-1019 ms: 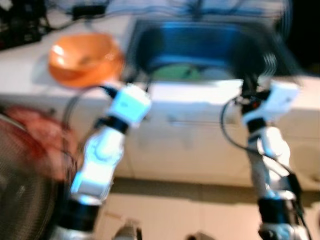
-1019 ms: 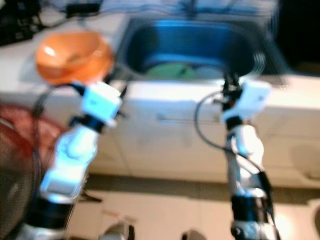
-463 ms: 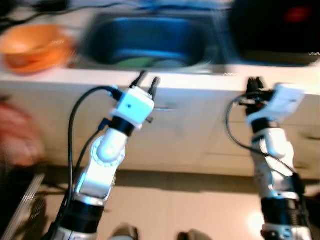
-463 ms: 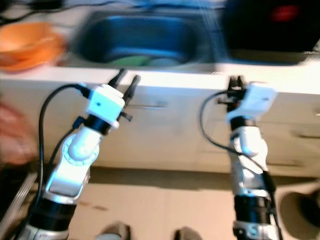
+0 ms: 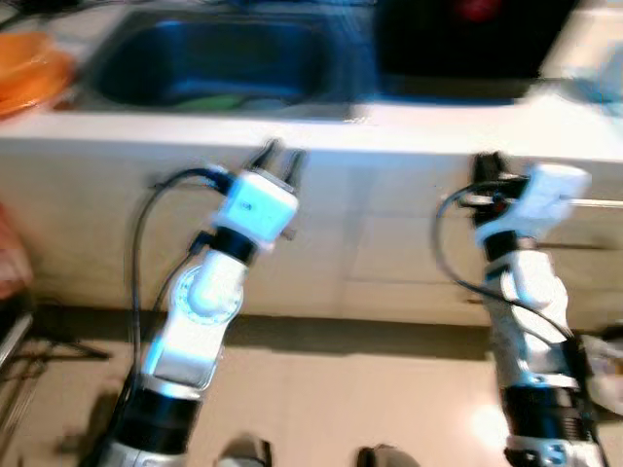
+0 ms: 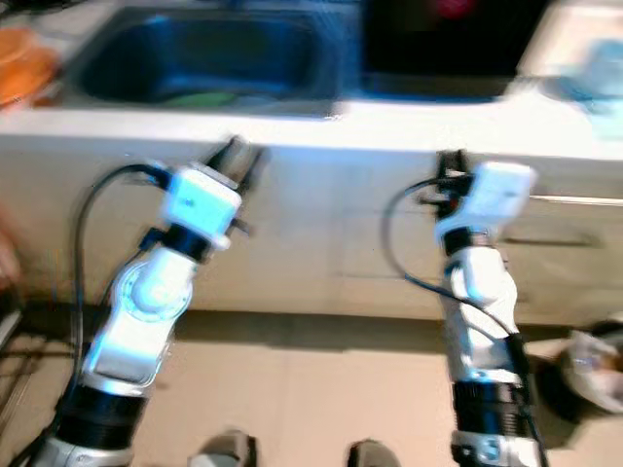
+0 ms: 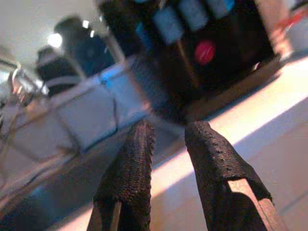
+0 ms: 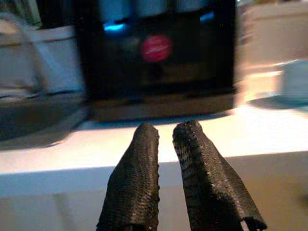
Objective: Kitchen organization
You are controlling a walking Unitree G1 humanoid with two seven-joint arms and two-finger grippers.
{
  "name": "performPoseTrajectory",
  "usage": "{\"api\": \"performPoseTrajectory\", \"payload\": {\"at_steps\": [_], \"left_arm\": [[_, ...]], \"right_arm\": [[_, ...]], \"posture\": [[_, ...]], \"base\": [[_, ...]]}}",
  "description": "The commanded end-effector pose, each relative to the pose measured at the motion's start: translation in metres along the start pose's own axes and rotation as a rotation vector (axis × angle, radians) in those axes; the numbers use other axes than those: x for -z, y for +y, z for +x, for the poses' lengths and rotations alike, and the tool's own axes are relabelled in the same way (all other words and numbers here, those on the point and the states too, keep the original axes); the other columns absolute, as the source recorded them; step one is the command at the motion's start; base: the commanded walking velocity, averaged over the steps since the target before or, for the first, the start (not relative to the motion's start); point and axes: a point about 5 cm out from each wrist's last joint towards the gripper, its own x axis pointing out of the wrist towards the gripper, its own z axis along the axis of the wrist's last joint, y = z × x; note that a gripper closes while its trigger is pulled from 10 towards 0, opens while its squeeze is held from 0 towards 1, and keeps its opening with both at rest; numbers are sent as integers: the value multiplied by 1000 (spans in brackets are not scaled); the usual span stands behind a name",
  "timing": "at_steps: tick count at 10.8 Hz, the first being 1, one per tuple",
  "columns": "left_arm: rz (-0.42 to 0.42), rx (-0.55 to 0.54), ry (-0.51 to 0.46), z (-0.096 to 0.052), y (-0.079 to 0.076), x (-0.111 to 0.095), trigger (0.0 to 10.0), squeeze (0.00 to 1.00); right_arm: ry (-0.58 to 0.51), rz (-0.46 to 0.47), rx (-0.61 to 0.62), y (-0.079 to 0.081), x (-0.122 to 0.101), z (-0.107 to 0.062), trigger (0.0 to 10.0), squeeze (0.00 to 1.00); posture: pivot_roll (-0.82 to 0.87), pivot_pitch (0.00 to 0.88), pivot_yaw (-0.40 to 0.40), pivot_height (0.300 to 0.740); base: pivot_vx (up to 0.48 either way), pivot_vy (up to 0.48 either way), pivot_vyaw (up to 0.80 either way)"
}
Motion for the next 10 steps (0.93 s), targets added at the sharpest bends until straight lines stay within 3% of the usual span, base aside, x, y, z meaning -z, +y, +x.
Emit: {"api": "performPoseTrajectory", "payload": {"at_steps": [1, 2, 7, 10], "left_arm": [[12, -11, 8, -2, 5, 2, 10000, 0], [14, -9, 7, -2, 5, 2, 10000, 0], [-2, -16, 6, -2, 5, 3, 10000, 0], [-5, -19, 13, -3, 5, 4, 10000, 0]], "right_arm": [[1, -1, -14, 5, 1, -1, 10000, 0], [1, -1, -12, 5, 1, -1, 10000, 0], [4, 3, -15, 5, 1, 1, 10000, 0], [22, -1, -14, 4, 3, 1, 10000, 0]], "posture": [[35, 150, 31, 740], [34, 146, 31, 740], [32, 141, 28, 740], [30, 149, 25, 740]], "base": [[0, -360, 0], [0, -356, 0], [0, 0, 0], [0, 0, -717]]}}
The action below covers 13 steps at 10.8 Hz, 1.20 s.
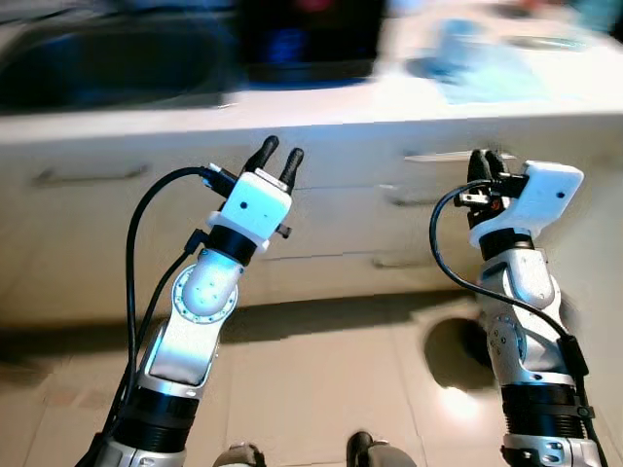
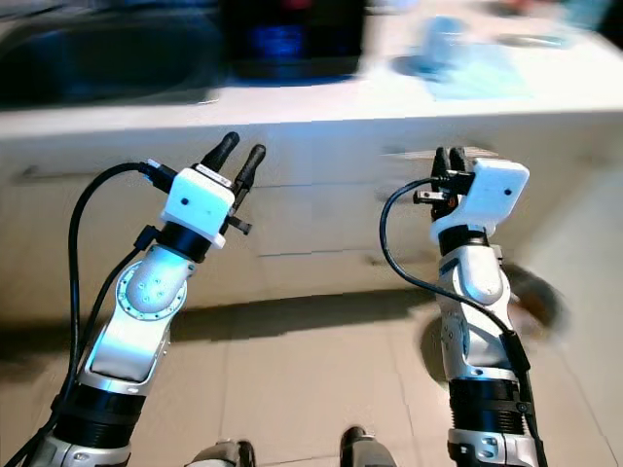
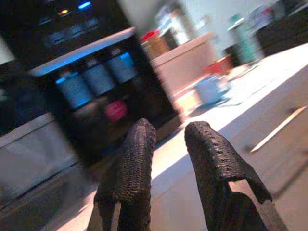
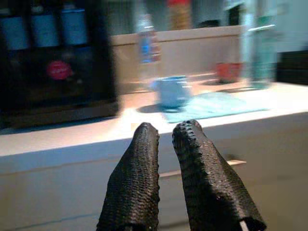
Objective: Kitchen organization
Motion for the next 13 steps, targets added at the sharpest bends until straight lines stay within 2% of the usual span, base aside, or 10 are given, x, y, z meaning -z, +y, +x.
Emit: {"api": "performPoseTrajectory", "payload": {"at_steps": [1, 13], "left_arm": [[-3, -6, -3, -1, 1, -1, 10000, 0], [-23, -5, 7, 0, 0, 1, 10000, 0]], "right_arm": [[17, -15, 7, -4, 1, -1, 10000, 0], [38, -27, 25, -6, 6, -1, 10000, 0]], "posture": [[29, 151, 23, 740], [27, 142, 23, 740]], "base": [[0, 0, -800], [0, 0, -800]]}}
